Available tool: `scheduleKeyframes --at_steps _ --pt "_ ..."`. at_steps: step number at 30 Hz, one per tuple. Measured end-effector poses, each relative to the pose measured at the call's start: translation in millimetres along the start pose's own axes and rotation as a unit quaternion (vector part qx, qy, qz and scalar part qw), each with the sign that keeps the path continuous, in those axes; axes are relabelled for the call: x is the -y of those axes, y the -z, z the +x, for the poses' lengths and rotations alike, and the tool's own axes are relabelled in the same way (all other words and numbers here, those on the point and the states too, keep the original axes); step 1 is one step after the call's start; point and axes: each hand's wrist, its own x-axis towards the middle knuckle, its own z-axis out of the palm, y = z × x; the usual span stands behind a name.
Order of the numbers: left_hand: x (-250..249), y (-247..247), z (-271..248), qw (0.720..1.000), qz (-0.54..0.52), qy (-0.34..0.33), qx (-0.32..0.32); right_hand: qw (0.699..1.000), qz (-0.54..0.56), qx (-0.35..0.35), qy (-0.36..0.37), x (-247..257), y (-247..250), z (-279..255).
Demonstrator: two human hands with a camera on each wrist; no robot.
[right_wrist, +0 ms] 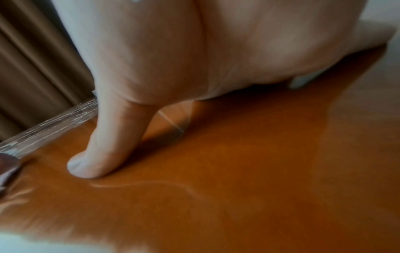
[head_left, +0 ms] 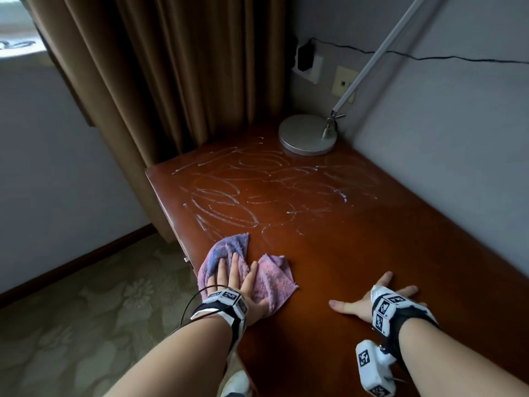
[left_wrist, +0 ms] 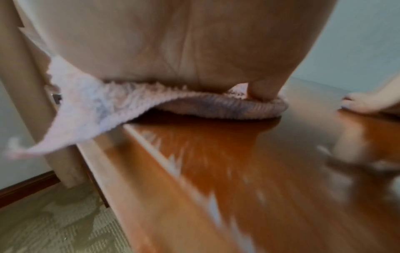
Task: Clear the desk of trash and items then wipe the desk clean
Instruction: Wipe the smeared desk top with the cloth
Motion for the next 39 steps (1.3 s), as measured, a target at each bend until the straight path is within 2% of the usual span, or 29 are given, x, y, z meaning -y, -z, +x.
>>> scheduleKeyframes --at_steps 6,10,14,21,27,30,34,39 --pt "-8 19 37 1.000 -0.014 0.024 -0.002 1.000 -0.005 0.002 -0.007 0 1 2" --pt "5 8 13 1.000 0.001 0.006 -0.029 1.000 0.006 0.006 0.000 -1 2 -4" --pt "16 0 -4 1.000 0.016 0.000 -0.008 1.000 0.007 0.011 -0.008 0 3 -5" --pt "5 19 35 1.000 -0.010 0.028 -0.006 1.000 0.002 0.001 -0.017 2 1 2" --pt "28 21 7 0.999 0.009 -0.039 -0.034 1.000 0.005 0.000 -0.014 1 3 -3" --pt "39 41 20 0.996 0.038 -0.056 -0.055 1.000 -0.003 0.010 -0.026 3 2 1" --pt "33 49 54 0.999 0.018 -0.038 -0.032 0.999 -0.012 0.010 -0.039 4 3 4" --pt "20 38 69 0.998 -0.004 0.000 -0.056 0.999 -0.008 0.011 -0.038 4 0 3"
